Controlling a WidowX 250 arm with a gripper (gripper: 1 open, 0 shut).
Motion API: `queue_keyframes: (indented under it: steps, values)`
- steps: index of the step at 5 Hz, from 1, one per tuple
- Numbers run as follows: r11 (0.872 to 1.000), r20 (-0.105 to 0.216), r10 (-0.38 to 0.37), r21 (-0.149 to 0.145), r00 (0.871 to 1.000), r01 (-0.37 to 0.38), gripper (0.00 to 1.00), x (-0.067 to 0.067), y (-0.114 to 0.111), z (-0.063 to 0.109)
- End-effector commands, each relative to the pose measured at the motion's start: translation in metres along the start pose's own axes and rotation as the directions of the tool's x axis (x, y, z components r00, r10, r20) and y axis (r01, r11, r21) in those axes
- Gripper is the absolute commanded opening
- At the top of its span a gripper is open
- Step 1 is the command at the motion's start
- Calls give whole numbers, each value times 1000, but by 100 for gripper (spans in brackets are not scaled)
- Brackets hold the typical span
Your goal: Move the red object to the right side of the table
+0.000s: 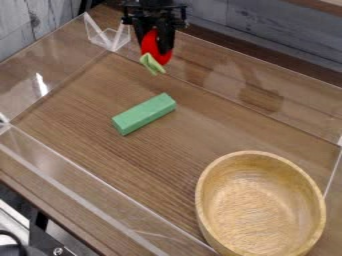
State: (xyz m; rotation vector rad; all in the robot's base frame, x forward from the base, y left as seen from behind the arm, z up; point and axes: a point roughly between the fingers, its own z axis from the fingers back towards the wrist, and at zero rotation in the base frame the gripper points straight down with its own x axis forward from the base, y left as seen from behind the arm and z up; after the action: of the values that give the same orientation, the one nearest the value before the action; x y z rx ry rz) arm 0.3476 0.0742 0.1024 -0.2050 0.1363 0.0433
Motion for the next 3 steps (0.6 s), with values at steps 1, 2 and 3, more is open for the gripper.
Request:
queue_keyframes:
  steps: [1, 2, 3]
  values:
    - [997, 53, -74, 16, 996, 74, 0, -14, -38, 19]
    - [995, 41, -99, 21, 994, 98, 0, -17, -41, 14]
    - [987, 19, -161, 28, 987, 160, 0, -22, -67, -2]
